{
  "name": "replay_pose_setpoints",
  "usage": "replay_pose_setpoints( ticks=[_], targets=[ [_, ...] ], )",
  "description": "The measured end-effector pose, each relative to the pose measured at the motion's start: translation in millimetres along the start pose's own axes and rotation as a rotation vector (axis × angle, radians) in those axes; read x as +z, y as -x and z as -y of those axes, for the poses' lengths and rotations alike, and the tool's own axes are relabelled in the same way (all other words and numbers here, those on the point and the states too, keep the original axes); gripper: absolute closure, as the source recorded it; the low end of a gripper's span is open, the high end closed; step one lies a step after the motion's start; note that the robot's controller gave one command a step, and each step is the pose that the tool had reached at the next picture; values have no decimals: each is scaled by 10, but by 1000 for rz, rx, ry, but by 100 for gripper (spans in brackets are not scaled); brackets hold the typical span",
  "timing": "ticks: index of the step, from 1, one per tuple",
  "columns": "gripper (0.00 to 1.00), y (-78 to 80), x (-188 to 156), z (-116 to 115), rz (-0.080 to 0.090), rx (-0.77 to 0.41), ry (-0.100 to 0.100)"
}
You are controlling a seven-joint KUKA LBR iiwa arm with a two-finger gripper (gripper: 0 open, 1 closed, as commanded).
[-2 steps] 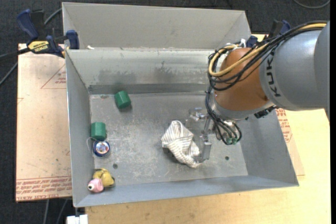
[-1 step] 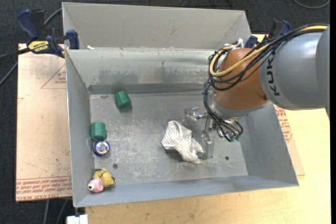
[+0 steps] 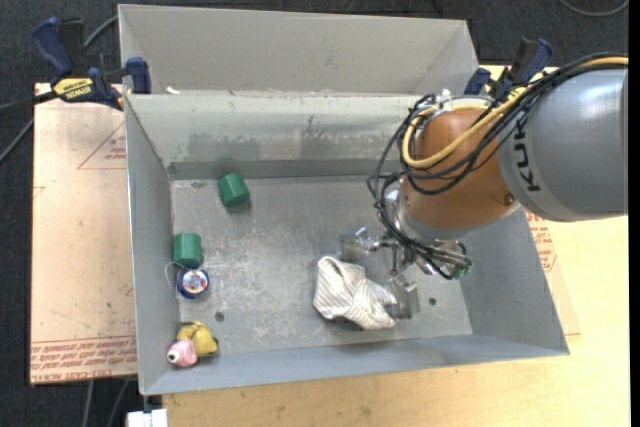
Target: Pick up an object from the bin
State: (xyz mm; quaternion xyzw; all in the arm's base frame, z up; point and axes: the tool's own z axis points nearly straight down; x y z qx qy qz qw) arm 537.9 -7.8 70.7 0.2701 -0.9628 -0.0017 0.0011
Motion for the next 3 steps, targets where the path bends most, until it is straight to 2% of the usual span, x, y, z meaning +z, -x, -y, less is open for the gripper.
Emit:
replay_pose_setpoints(
  ticks=[1,2,3],
  targets=[
    [0,510,-3,-285,10,-23,-2],
    [100,165,-4,-399,3,-133,0],
    [100,165,-4,-398,3,-133,0]
  ],
)
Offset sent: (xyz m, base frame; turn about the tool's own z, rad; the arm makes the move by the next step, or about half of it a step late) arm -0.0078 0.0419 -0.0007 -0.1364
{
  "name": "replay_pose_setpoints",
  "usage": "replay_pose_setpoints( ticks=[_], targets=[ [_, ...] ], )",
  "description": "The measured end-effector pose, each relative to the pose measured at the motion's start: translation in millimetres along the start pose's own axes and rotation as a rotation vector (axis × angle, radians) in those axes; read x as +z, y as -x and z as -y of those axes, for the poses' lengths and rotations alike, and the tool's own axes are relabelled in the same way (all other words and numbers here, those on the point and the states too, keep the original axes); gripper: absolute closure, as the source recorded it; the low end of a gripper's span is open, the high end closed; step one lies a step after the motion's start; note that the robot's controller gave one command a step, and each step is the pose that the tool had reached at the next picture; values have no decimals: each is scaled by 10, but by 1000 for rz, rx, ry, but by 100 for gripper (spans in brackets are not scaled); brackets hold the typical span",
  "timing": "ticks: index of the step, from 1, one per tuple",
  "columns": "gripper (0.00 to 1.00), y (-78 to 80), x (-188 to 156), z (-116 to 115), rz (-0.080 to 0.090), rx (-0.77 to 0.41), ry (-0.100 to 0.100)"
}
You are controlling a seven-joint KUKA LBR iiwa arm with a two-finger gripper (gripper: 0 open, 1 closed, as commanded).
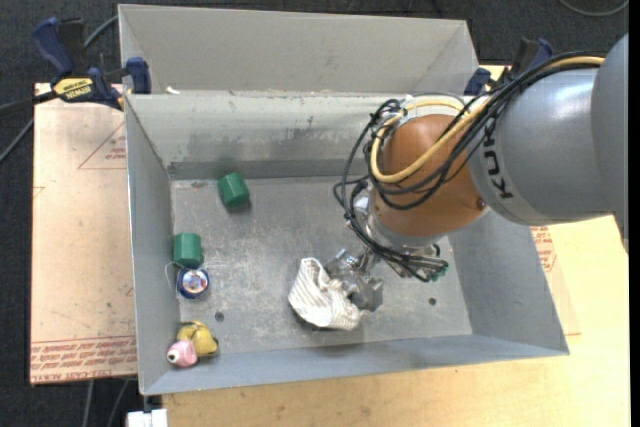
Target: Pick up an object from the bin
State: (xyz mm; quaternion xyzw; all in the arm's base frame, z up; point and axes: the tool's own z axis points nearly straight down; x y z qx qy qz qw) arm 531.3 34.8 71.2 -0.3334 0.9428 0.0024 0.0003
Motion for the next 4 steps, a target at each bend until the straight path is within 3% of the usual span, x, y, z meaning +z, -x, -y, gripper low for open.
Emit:
replay_pose_setpoints(
  ticks=[1,2,3,4],
  targets=[
    [100,202,-718,-46,3,-1,0],
    [100,201,-717,-45,3,0,0],
    [100,84,3,0,8,0,0],
    [100,-222,3,35,5,13,1]
  ],
)
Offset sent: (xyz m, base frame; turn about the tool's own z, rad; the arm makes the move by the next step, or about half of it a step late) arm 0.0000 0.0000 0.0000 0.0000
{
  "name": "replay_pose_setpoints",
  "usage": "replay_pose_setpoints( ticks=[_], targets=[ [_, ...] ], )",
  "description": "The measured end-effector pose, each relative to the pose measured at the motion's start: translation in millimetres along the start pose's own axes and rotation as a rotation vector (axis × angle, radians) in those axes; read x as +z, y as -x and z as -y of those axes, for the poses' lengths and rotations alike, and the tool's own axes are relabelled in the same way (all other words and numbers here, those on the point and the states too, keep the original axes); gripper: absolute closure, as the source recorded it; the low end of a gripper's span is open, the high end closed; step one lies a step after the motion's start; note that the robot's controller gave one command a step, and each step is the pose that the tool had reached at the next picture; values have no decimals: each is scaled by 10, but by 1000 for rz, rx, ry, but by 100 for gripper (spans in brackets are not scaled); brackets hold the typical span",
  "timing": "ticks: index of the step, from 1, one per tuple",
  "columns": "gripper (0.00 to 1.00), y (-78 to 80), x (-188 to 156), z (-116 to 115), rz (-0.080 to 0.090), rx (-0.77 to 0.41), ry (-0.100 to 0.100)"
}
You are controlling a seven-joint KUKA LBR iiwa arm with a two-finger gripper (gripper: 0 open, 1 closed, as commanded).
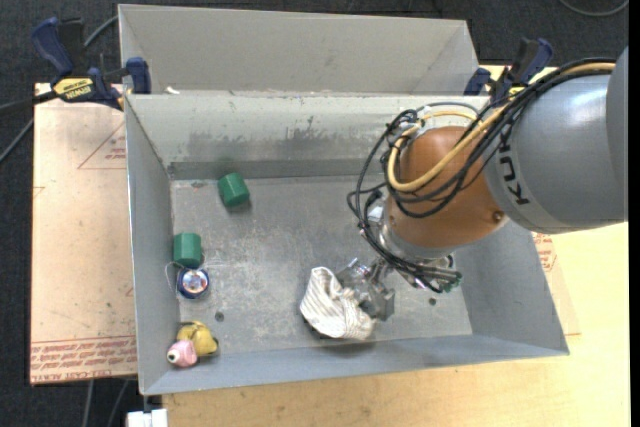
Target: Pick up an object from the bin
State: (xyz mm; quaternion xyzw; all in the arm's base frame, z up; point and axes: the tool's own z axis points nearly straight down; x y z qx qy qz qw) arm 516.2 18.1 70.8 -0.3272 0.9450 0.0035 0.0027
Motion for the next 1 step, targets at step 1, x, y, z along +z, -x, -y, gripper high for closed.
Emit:
replay_pose_setpoints(
  ticks=[1],
  targets=[
    [100,1,-7,-2,-1,0,0]
  ],
)
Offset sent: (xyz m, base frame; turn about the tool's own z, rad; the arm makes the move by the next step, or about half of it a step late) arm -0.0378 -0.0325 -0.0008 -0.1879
